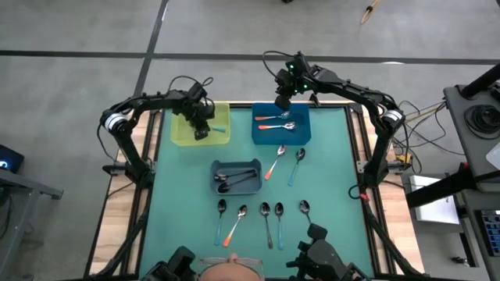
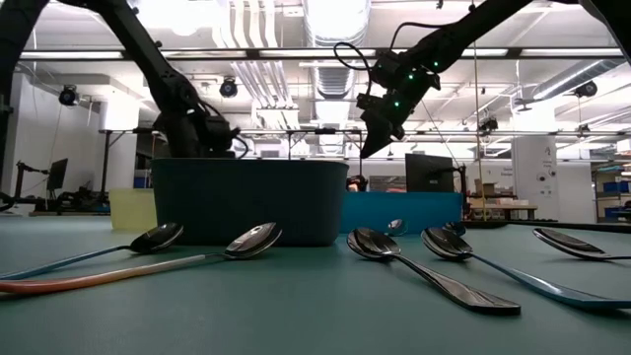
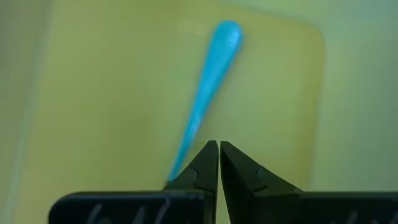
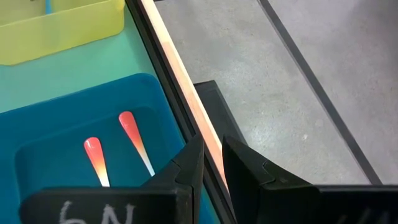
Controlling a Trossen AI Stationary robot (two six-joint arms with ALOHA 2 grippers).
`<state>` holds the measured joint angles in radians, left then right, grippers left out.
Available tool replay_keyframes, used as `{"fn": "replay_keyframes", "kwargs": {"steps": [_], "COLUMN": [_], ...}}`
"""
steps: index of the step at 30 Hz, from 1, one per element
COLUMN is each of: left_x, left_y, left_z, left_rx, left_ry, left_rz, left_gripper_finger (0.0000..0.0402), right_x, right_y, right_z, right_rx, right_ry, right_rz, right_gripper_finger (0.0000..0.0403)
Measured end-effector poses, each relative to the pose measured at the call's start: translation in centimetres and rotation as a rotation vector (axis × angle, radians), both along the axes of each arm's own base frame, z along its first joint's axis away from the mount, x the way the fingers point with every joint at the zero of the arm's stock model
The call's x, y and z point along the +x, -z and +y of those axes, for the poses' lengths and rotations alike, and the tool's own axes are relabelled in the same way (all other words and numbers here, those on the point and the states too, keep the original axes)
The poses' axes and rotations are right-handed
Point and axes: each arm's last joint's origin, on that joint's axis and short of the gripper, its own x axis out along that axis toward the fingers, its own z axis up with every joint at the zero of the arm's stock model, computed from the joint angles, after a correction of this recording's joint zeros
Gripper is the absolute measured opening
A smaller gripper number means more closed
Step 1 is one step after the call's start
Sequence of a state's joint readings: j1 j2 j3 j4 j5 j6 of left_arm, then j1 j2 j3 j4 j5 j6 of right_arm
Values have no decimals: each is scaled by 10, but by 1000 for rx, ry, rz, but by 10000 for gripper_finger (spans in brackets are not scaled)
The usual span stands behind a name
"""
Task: Sort silverware by color (type)
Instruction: Adjust the blue spoon in the green bin, then put the black spoon into the gray bin
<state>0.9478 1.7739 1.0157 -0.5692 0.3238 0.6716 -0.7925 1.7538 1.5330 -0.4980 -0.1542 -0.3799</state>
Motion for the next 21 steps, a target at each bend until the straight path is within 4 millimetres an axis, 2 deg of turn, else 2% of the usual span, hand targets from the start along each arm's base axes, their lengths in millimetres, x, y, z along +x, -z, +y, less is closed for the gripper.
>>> {"fn": "replay_keyframes", "kwargs": {"steps": [5, 12, 17, 21], "left_x": [4, 3, 2, 2], "left_y": [2, -13, -32, -58], "left_z": [7, 11, 8, 5], "left_rx": [72, 147, 183, 244], "left_ry": [-25, -81, -66, -58], "left_rz": [-14, -37, -116, -238], "left_gripper_finger": [0, 0, 0, 0], "right_x": [-1, -1, 5, 13], "right_y": [1, -3, -2, 3], "right_z": [1, 8, 24, 46], "right_rx": [17, 85, 212, 351], "right_ry": [8, 58, 131, 186], "right_rz": [5, -12, -23, 19], "right_gripper_finger": [52, 52, 52, 52]}}
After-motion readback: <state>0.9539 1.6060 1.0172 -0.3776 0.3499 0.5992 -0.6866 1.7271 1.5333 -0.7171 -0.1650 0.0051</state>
